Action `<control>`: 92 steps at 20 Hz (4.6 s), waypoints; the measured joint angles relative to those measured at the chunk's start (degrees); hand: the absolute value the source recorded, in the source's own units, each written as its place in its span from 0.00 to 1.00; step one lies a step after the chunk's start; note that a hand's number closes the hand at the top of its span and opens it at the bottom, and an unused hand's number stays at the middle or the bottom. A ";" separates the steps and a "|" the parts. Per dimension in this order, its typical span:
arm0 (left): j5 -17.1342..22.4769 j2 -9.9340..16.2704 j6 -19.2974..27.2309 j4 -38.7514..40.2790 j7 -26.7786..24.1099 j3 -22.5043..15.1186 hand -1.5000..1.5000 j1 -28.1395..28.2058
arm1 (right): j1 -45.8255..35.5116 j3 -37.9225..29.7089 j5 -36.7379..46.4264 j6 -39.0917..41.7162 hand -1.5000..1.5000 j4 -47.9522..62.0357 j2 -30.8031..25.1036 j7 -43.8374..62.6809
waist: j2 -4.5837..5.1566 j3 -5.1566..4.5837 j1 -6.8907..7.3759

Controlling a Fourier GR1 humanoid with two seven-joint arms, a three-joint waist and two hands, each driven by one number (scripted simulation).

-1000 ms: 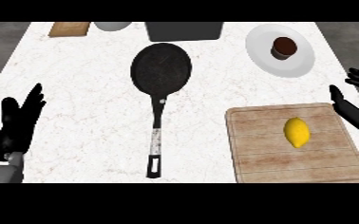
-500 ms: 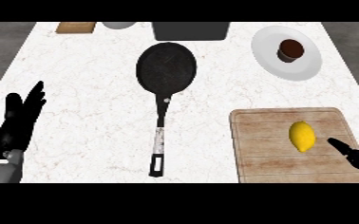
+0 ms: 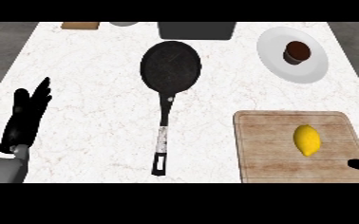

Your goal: Pick the lemon from the cutting board and place it in the pan

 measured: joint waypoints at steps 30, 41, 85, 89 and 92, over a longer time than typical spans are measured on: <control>-4.56 -3.56 -3.76 1.25 0.33 5.54 0.50 -0.72 | -22.33 21.33 21.21 26.69 0.00 10.98 13.51 32.17 | -0.34 0.37 -0.73; -7.70 -5.85 -5.59 1.93 1.06 8.22 0.50 -1.90 | -20.24 15.96 29.09 30.35 0.00 15.86 20.14 25.36 | -0.34 0.38 -0.81; -12.90 -9.80 -9.66 0.61 0.52 11.91 0.50 -2.99 | -42.21 8.49 41.47 16.16 1.00 43.75 23.68 -39.66 | 0.38 0.60 1.63; -12.98 -9.97 -9.80 2.37 -0.55 12.20 0.50 -3.09 | -48.57 6.20 38.92 13.93 1.00 49.36 26.48 -46.37 | 0.23 0.48 1.11; -13.40 -10.26 -9.38 0.73 1.30 12.02 0.50 -3.06 | -52.49 5.57 38.66 13.11 1.00 53.51 29.37 -48.40 | 0.02 0.43 0.67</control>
